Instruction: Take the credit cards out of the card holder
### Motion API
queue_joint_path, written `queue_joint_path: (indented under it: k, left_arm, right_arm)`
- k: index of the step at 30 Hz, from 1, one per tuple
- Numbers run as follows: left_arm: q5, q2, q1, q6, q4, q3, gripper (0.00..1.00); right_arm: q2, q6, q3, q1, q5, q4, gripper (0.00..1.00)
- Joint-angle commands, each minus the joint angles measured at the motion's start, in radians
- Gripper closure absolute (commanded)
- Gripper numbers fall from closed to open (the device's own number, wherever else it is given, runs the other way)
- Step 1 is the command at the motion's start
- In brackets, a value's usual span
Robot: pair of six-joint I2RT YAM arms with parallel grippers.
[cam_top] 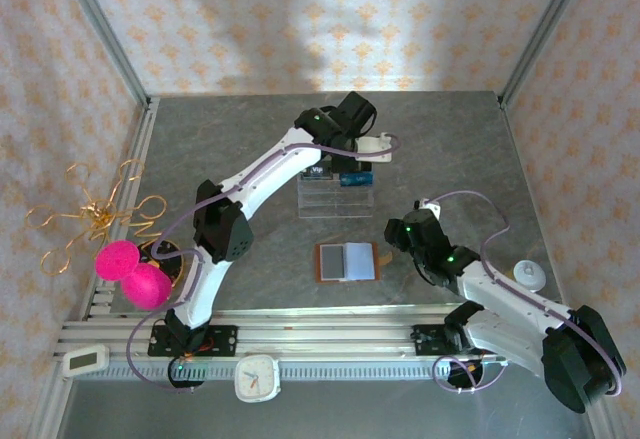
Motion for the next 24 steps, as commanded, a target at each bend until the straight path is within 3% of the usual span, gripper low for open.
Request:
queue_joint_path:
  k: [1, 24]
  left_arm:
    - [-0.023, -0.005, -0.002, 0.013, 0.015, -0.019, 1.0]
    - [-0.071, 0.029, -0.012, -0.011, 0.07, -0.055, 1.0]
  right_arm:
    - [0.003, -0.005, 0.023, -0.009, 0.018, 0.028, 0.44]
    - [0.004, -0.004, 0.014, -0.01, 0.015, 0.029, 0.44]
